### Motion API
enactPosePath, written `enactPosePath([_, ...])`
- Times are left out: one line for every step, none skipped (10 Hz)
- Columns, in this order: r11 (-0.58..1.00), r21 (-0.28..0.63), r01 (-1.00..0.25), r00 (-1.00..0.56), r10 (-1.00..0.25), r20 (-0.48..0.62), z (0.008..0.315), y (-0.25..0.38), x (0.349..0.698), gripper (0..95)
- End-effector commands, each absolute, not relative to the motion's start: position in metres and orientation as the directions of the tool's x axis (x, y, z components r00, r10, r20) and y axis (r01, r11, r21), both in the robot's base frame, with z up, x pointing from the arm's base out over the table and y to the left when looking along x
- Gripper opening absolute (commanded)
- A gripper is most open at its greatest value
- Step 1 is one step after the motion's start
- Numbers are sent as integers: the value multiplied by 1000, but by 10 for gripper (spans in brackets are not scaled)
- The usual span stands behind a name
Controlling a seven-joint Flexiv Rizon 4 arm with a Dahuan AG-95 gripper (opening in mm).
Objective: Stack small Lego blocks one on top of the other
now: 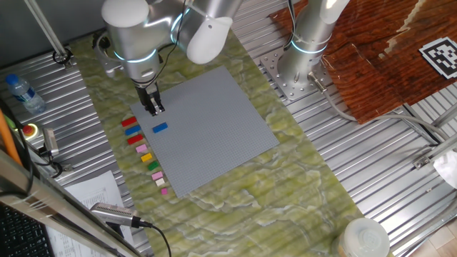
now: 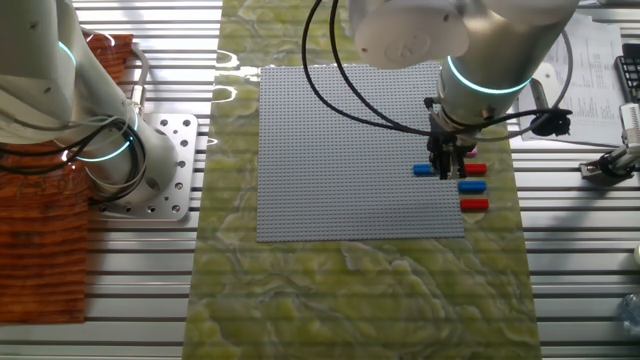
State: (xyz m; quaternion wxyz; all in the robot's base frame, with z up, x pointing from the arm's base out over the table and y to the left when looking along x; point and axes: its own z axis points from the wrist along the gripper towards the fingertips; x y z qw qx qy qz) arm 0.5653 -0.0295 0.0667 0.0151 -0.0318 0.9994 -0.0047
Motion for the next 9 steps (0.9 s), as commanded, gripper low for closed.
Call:
enactPosePath([998,-8,-55,-998,-55,-29,67,-29,566,0])
enactPosePath([999,-9,-49,-998,-49,-30,66,-30,565,0])
enactPosePath([999,-8,-48,-998,-48,-32,67,-30,565,0])
enactPosePath([999,-8,-54,-998,-54,-30,66,-30,565,0])
enactPosePath([998,-8,-55,-998,-56,-29,66,-31,564,0])
enactPosePath([998,-8,-56,-998,-56,-28,66,-31,563,0])
enactPosePath([998,-6,-59,-998,-59,-29,67,-32,563,0])
enactPosePath([998,7,-70,-997,-70,-30,69,-35,562,0])
enactPosePath([996,12,-88,-996,-88,-26,72,-39,561,0])
